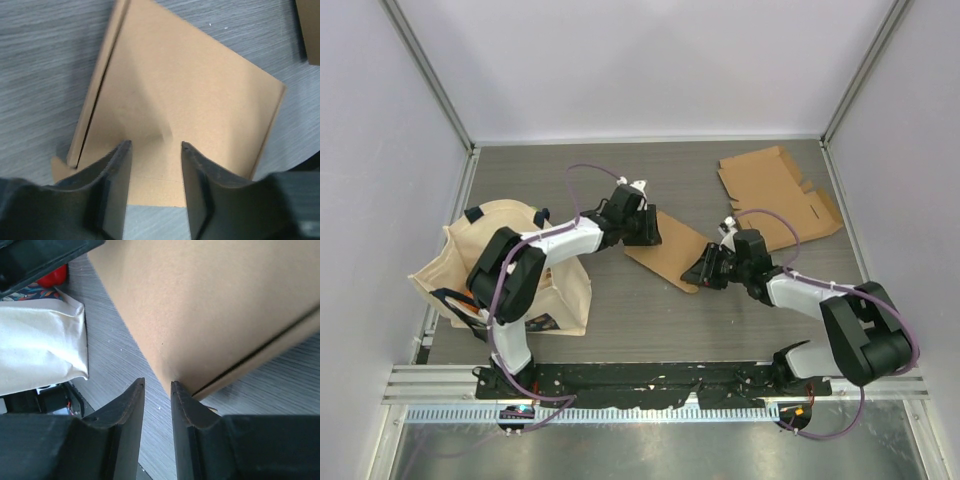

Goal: Fold the paper box

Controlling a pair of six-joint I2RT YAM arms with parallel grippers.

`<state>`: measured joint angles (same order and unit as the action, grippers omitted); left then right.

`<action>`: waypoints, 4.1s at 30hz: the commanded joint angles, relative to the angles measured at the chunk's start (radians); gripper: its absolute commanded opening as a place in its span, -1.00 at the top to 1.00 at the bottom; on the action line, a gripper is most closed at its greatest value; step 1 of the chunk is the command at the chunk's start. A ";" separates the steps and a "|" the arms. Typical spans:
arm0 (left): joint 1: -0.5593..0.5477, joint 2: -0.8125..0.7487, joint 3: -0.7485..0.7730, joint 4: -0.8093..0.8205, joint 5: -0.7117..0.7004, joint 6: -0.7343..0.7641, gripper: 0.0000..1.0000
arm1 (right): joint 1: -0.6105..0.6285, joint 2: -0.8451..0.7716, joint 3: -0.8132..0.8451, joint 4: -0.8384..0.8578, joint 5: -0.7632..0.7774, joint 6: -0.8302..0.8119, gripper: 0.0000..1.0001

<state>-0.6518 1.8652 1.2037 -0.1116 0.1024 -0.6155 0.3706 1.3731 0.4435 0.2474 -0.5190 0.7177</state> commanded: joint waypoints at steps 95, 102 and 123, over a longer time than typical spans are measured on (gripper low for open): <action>0.251 -0.096 0.017 -0.389 0.671 -0.414 0.56 | 0.852 -0.062 0.400 -0.383 1.286 -1.138 -0.64; 0.261 -0.115 0.030 -0.416 0.700 -0.415 0.56 | 0.852 -0.063 0.360 -0.312 1.229 -1.147 -0.64; 0.262 -0.268 0.030 -0.433 0.567 -0.296 -0.03 | 0.827 -0.111 0.270 -0.206 1.306 -1.147 0.23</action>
<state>-0.3939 1.7317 1.2125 -0.5430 0.7593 -1.0206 1.2015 1.3510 0.7124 0.0334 0.7567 -0.4850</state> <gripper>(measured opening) 0.398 0.454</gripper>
